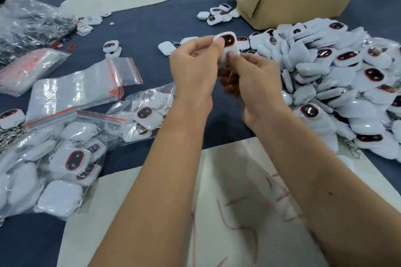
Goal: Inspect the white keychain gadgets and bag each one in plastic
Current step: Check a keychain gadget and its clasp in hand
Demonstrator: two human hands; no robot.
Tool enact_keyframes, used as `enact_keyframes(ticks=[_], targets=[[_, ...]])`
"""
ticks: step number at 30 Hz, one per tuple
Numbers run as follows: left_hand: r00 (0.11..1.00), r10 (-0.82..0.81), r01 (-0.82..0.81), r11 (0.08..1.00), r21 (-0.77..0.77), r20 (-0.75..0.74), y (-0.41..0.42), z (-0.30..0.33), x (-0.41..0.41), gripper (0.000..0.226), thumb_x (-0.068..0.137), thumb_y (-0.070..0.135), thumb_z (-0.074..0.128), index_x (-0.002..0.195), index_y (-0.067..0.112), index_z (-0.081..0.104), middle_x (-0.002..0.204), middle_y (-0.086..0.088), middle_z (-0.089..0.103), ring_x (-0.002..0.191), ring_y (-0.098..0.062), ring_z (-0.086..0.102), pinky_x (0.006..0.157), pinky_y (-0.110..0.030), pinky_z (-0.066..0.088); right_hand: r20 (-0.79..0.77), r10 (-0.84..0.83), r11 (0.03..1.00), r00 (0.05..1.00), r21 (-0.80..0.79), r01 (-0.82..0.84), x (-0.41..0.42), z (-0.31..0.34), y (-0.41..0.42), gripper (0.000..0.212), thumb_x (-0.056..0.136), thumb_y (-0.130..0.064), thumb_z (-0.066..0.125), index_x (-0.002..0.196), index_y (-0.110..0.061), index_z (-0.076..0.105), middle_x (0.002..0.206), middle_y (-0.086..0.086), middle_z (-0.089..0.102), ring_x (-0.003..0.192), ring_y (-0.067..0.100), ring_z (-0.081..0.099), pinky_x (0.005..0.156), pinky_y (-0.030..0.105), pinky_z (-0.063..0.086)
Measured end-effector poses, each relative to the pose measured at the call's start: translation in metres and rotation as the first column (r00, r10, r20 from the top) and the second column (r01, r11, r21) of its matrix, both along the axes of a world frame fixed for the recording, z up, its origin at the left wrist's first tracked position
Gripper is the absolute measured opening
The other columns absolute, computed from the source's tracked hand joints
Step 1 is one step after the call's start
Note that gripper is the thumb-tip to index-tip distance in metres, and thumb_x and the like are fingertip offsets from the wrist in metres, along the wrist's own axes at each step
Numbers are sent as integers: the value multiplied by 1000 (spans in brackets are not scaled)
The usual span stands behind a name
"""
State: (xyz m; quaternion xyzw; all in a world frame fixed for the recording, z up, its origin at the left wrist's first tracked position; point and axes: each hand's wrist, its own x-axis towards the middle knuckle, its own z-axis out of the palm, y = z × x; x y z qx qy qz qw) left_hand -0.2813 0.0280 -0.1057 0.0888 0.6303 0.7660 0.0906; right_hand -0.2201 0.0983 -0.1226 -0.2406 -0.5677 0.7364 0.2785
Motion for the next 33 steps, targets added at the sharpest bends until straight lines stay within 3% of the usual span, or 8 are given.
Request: enact_keyframes(ticks=[7, 8, 9, 12, 16, 22, 26, 33], targets=[[971, -237, 237, 967, -92, 13, 99, 29, -60, 21, 90, -13, 45, 91, -4, 63, 93, -22, 60, 80, -21, 37, 60, -32, 43, 33, -215, 926, 976, -311, 214, -57, 52, 103, 7, 98, 4, 54, 101, 0, 57, 55, 7, 55, 39, 13, 53, 48, 21, 52], [969, -242, 228, 952, -206, -45, 105, 25, -68, 28, 91, -10, 44, 101, -4, 70, 106, -22, 69, 86, -35, 60, 69, -34, 49, 40, -202, 924, 979, -324, 204, -65, 58, 116, 7, 99, 4, 52, 103, 0, 55, 62, 8, 55, 39, 14, 54, 51, 20, 53], [956, -259, 195, 912, -360, -137, 111, 19, -74, 38, 92, -8, 44, 113, 2, 74, 119, -21, 71, 119, -42, 62, 80, -35, 53, 32, -185, 920, 982, -346, 185, -72, 63, 130, 7, 100, 4, 49, 103, 0, 53, 70, 9, 55, 41, 15, 55, 51, 19, 52], [841, -487, 164, 644, -747, -235, 118, -3, -84, 44, 96, -1, 43, 132, 14, 64, 137, -13, 62, 124, -34, 58, 102, -36, 50, -98, -145, 876, 985, -475, 82, -89, 70, 155, 10, 103, 4, 47, 111, -1, 50, 98, 16, 58, 68, 24, 62, 49, 26, 56], [755, -636, 133, 388, -912, -161, 118, -19, -91, 39, 101, 9, 49, 139, 14, 58, 148, -8, 55, 137, -30, 50, 112, -35, 40, -266, -157, 894, 951, -448, 23, -100, 64, 168, 37, 106, 6, 44, 142, 8, 39, 130, 27, 53, 131, 43, 52, 106, 50, 54], [812, -454, -81, 535, -841, -367, 107, -26, -89, 15, 95, 21, 67, 107, 14, 68, 112, -1, 70, 107, -21, 62, 91, -37, 52, -69, -162, 944, 984, -301, 134, -78, 62, 136, 21, 100, 7, 44, 116, 2, 56, 108, 26, 70, 89, 33, 77, 75, 38, 67], [881, -308, -93, 630, -771, -359, 92, -25, -82, 24, 81, 13, 72, 96, 19, 55, 103, 2, 64, 92, -19, 56, 71, -29, 44, 20, -156, 977, 988, -147, 157, -52, 44, 80, 21, 97, 5, 45, 105, -1, 63, 83, 15, 68, 51, 18, 62, 56, 27, 55], [978, -180, 92, 829, -551, -108, 29, -18, -47, 17, 77, 9, 73, 93, 15, 71, 92, -6, 76, 93, -29, 74, 84, -49, 62, 121, -166, 943, 979, 310, 122, -5, 2, 11, 25, 91, -8, 60, 103, -30, 63, 89, 1, 69, 70, 15, 69, 63, 32, 49]])
